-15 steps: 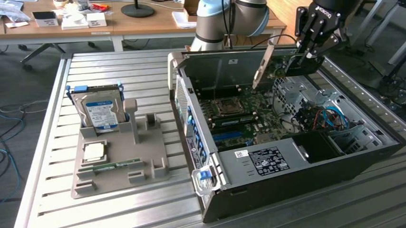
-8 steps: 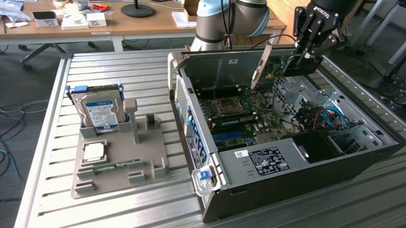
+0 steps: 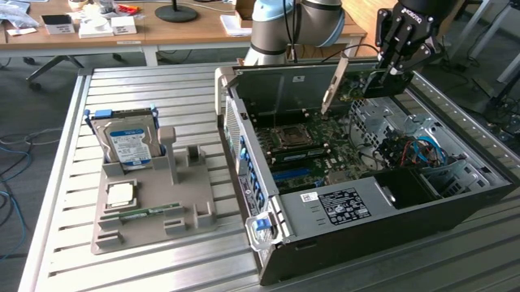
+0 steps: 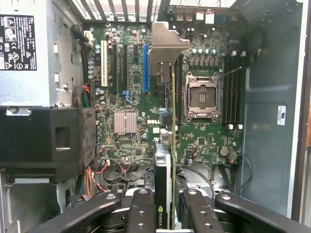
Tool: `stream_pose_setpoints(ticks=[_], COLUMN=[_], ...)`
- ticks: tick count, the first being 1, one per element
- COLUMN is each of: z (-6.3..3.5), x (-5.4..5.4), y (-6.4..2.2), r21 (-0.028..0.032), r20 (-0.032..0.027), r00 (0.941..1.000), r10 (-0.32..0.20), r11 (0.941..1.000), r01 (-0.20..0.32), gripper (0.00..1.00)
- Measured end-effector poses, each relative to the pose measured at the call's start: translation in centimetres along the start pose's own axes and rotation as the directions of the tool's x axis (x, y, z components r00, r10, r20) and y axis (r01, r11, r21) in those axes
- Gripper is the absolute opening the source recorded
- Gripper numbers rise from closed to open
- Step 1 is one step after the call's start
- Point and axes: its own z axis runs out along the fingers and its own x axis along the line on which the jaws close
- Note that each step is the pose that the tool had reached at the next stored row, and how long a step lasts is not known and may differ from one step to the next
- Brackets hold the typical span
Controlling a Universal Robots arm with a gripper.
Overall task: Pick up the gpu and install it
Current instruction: 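Insert the gpu into the slot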
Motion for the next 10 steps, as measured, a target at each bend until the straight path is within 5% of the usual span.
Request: stream_pose_setpoints(ticks=[10], z=[-0.01], x=[0.01], y=[0.75], r21=[0.0002], r20=[0.0], r00=[1.0], r10=[0.0], r11=[1.0], r01=[0.0], gripper=[0.27])
